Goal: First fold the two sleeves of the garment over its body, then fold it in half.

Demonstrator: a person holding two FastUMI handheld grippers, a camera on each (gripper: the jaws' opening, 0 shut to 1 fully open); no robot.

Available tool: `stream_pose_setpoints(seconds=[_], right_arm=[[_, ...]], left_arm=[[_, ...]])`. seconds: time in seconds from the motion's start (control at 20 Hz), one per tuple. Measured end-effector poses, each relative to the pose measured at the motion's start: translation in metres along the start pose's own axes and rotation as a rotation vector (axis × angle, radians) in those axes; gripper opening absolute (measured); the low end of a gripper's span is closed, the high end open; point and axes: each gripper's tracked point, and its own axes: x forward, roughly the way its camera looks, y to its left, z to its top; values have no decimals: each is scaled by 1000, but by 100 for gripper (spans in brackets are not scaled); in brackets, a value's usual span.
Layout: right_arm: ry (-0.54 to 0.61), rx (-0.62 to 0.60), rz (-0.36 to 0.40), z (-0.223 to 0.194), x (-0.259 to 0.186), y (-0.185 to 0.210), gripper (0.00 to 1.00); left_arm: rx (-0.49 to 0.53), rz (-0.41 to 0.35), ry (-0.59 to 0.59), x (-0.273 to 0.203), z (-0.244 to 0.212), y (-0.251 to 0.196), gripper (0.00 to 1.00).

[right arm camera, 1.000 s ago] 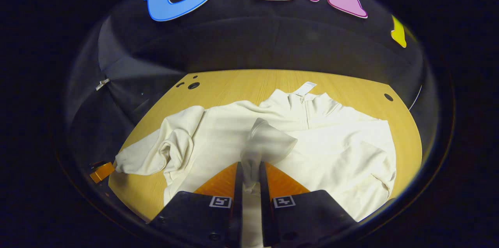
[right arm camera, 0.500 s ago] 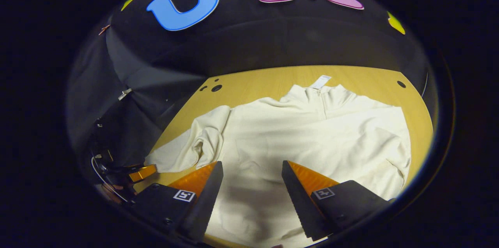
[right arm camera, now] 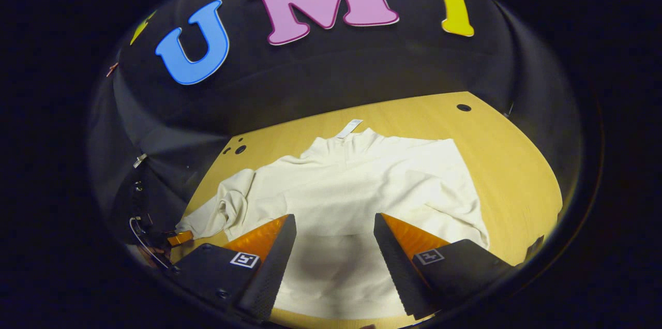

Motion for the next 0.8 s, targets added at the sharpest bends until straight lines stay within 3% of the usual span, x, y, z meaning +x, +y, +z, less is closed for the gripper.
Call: stream_pose_setpoints(seconds=[0.1, 0.2, 0.6, 0.8], right_arm=[[1, 12, -25, -5, -9, -16, 93], [0, 22, -45, -9, -17, -30, 94], [-42, 73, -103, -12, -53, -75, 93], [-35, 79, -133, -22, -67, -103, 93]], left_arm=[[17, 4, 11, 0, 5, -4, 32], [13, 20, 12, 0, 6, -4, 18], [-14, -9, -27, -19, 13, -18, 14], [-9, -77, -143, -57, 58, -58, 14]])
